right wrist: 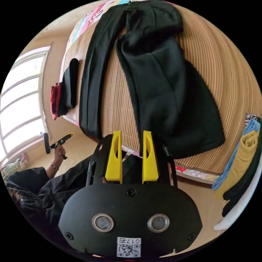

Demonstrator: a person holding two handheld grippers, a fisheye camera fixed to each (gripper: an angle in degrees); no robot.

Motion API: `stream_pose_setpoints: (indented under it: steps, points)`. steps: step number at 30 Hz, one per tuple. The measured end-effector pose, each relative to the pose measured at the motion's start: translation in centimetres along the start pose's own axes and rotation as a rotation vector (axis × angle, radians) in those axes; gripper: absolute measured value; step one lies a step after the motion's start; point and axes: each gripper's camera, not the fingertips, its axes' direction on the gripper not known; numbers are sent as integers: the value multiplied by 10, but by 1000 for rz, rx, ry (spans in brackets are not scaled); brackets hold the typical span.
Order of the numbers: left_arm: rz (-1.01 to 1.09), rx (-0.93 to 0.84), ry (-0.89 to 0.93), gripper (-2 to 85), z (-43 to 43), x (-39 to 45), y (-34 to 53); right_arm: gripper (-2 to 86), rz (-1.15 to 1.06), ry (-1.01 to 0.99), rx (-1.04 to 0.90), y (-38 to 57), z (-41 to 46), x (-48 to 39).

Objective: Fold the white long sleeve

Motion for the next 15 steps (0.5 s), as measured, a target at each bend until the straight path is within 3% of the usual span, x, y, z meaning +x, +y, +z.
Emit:
stream_pose_setpoints:
  steps: [2,5,8,11,13,15]
  points:
    - [175,47,281,100,-8,51,-5,119,94,183,95,-8,-37,48]
    - [401,-90,457,123,25,150,-24,120,148,278,76,-21,-41,96]
    - [546,-231,465,135,72,243,-31,114,194,239,-86,-23,-8,130]
    - [601,-407,366,107,122,300,-29,78,179,231,-89,-5,-4,129]
    - [585,-360,253,58,122,300,-21,51,166,200,-145,15,0,126]
    - [606,-336,259,25,113,286,-9,41,118,144,-145,48,5,121]
